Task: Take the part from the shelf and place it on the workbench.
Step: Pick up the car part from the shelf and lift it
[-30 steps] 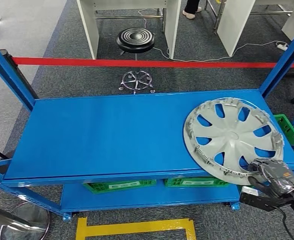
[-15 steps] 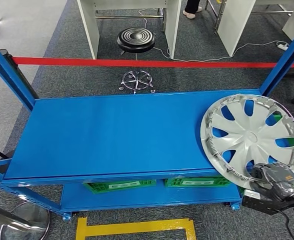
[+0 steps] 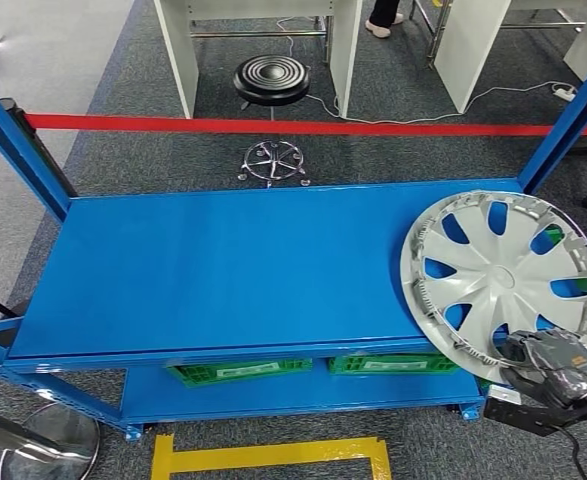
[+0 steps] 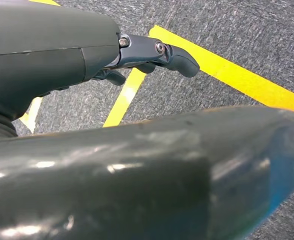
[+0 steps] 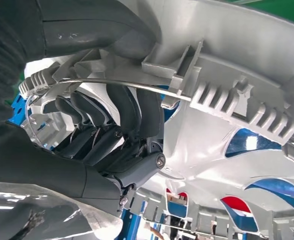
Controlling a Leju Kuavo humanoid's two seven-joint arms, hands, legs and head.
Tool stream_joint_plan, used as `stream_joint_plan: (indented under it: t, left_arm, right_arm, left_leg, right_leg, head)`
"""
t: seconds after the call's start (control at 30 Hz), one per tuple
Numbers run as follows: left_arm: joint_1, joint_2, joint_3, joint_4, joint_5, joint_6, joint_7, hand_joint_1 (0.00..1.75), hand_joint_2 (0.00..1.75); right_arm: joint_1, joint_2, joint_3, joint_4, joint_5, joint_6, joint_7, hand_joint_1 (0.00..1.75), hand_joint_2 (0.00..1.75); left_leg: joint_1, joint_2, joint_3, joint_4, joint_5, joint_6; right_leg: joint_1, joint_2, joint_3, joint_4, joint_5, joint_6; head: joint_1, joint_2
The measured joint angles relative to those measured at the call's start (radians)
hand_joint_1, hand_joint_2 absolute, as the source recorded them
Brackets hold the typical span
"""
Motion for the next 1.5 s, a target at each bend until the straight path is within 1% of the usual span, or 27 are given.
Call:
stream_joint_plan:
  t: [0.1,0.37,0.73,0.87,1.13,1.17,1.27,1.3,1.33,1.4,1.47,1.5]
  left_arm:
    - [0.0,0.0,0.0,0.0,-0.002,-0.001,0.0,0.0,0.0]
    - [-0.002,0.002,0.0,0.0,-0.01,-0.006,0.001,0.0,0.0]
    - [-0.002,0.002,0.001,0.0,-0.012,-0.009,-0.001,0.0,0.0]
    - [-0.002,0.002,0.001,0.0,-0.013,-0.007,-0.004,0.0,1.75]
    - [-0.002,0.002,0.001,0.001,-0.02,0.0,-0.003,0.0,1.75]
    - [-0.002,0.002,0.001,0.002,-0.021,0.0,-0.003,0.0,1.75]
    - [-0.002,0.002,0.002,0.002,-0.023,0.0,-0.003,0.0,1.75]
    - [-0.002,0.002,0.002,0.002,-0.023,0.0,-0.003,0.0,1.75]
    - [-0.002,0.002,0.002,0.002,-0.024,0.0,-0.002,0.0,1.75]
    - [-0.002,0.002,0.002,0.003,-0.026,0.0,-0.001,0.0,1.75]
    - [-0.002,0.002,0.002,0.004,-0.028,0.0,0.0,0.0,1.75]
    - [-0.002,0.003,0.002,0.004,-0.03,0.001,0.0,0.0,1.75]
  right_arm:
    - [0.004,0.0,-0.003,-0.003,0.017,-0.02,-0.011,1.75,1.75]
    - [0.013,0.0,-0.01,-0.068,0.105,-0.131,-0.031,1.75,1.75]
    - [0.035,0.0,-0.011,-0.146,0.114,-0.149,-0.035,1.75,1.75]
    - [0.049,0.0,-0.016,-0.158,0.103,-0.156,-0.035,1.75,1.75]
    - [0.065,0.002,-0.041,-0.163,0.073,-0.155,-0.035,1.75,1.75]
    - [0.066,0.003,-0.043,-0.163,0.07,-0.155,-0.035,1.66,1.75]
    - [0.071,0.008,-0.056,-0.16,0.065,-0.155,-0.036,0.65,1.75]
    - [0.072,0.01,-0.06,-0.158,0.064,-0.155,-0.036,0.35,1.75]
    - [0.073,0.012,-0.063,-0.155,0.064,-0.155,-0.037,0.31,1.75]
    - [0.077,0.018,-0.07,-0.149,0.063,-0.157,-0.039,0.11,1.75]
    - [0.081,0.025,-0.079,-0.143,0.062,-0.159,-0.042,0.0,1.75]
    - [0.082,0.027,-0.083,-0.14,0.062,-0.16,-0.043,0.0,1.75]
  left_leg:
    - [0.0,0.0,0.0,0.0,0.0,0.0]
    - [0.0,0.0,0.0,0.0,0.0,0.0]
    - [0.0,0.0,0.0,0.0,0.0,0.0]
    - [0.0,0.0,-0.001,0.0,0.0,0.0]
    - [0.0,0.0,0.0,0.0,0.0,0.0]
    - [0.0,0.0,0.0,0.0,0.0,0.0]
    - [0.0,0.0,0.0,0.0,0.0,0.0]
    - [0.0,0.0,0.0,0.0,0.0,0.0]
    - [0.0,0.0,0.0,0.0,0.0,0.0]
    - [0.0,0.0,0.0,0.0,0.0,0.0]
    - [0.0,0.0,-0.001,0.0,0.0,0.0]
    - [0.0,0.0,-0.001,0.0,0.0,0.0]
  right_leg:
    - [0.0,0.0,0.0,0.0,0.0,0.0]
    - [0.0,0.001,0.0,0.0,0.0,0.0]
    - [0.0,0.0,-0.001,0.0,0.0,0.0]
    - [0.0,0.0,-0.001,0.0,0.0,0.0]
    - [0.0,0.0,-0.001,0.0,0.0,0.0]
    - [0.0,0.0,-0.001,0.0,0.0,0.0]
    - [0.0,0.001,-0.001,0.0,0.0,0.0]
    - [0.0,0.001,-0.001,0.0,0.0,0.0]
    - [0.0,0.001,-0.001,0.0,0.0,0.0]
    - [0.0,0.0,-0.001,0.0,0.0,0.0]
    - [0.0,0.001,-0.001,0.0,0.0,0.0]
    - [0.0,0.001,-0.001,0.0,0.0,0.0]
  head:
    - [0.0,0.0]
    - [0.0,0.0]
    - [0.0,0.0]
    - [0.0,0.0]
    - [0.0,0.0]
    - [0.0,0.0]
    - [0.0,0.0]
    - [0.0,0.0]
    - [0.0,0.0]
    - [0.0,0.0]
    - [0.0,0.0]
    - [0.0,0.0]
